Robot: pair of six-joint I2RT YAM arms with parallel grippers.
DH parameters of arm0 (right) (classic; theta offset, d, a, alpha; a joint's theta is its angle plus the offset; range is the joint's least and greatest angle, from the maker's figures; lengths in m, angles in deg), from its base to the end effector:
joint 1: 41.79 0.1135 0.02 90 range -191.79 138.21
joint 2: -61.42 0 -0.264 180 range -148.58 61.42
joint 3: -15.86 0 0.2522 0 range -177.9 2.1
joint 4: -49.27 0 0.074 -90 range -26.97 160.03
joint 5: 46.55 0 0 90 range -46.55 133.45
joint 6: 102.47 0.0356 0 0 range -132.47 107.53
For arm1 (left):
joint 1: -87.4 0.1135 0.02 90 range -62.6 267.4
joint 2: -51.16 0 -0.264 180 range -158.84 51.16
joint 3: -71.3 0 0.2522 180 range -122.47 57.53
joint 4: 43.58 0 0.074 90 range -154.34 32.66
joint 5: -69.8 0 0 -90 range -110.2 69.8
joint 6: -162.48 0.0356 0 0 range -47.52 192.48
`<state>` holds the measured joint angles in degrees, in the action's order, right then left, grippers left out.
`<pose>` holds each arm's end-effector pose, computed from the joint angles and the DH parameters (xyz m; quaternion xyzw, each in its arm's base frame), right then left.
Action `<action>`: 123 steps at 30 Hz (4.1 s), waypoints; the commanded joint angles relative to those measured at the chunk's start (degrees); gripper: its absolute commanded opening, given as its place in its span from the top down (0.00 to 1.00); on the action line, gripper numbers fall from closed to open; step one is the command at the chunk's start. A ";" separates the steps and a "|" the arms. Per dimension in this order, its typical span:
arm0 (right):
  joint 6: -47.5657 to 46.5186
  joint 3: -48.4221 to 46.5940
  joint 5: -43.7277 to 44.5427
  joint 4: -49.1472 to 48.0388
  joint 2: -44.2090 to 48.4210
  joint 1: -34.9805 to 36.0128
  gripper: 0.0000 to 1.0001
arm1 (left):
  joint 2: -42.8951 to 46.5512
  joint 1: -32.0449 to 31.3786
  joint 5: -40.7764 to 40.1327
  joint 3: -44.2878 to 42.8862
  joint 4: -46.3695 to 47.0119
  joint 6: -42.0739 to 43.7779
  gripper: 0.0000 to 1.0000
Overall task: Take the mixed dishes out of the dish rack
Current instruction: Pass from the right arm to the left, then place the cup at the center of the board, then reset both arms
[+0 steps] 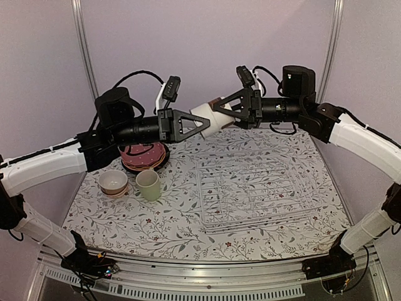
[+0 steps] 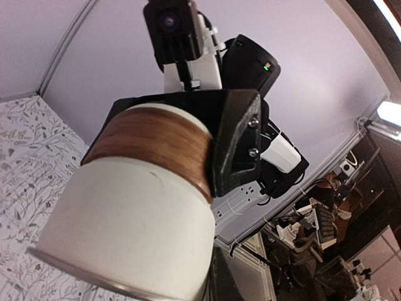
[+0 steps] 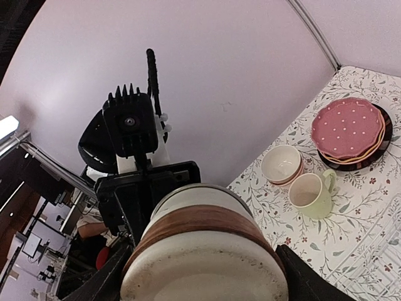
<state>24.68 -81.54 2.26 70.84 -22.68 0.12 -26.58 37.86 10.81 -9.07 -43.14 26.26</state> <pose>0.2359 0.2432 0.4196 -0.2593 0.6978 0.5950 0.3031 0.1939 -0.2556 0.3886 0.2131 0.6570 -0.6421 0.3327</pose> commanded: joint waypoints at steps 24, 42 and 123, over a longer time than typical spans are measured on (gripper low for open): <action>-7.25 3.25 7.43 13.60 8.50 -8.50 0.01 | 6.44 -0.60 -17.24 -8.43 -50.91 16.30 1.00; -13.97 4.25 11.97 22.12 10.60 -8.64 0.01 | -2.99 -0.48 -39.99 -10.49 -92.40 14.55 1.00; -16.03 2.77 13.53 27.12 11.41 -9.83 0.01 | -17.53 -5.64 -43.47 -25.38 -97.44 29.35 0.01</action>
<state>9.48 -77.32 14.63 96.13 -11.81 -9.26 -47.73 33.01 -31.99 -29.64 -133.55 55.35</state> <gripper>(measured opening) 0.988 0.994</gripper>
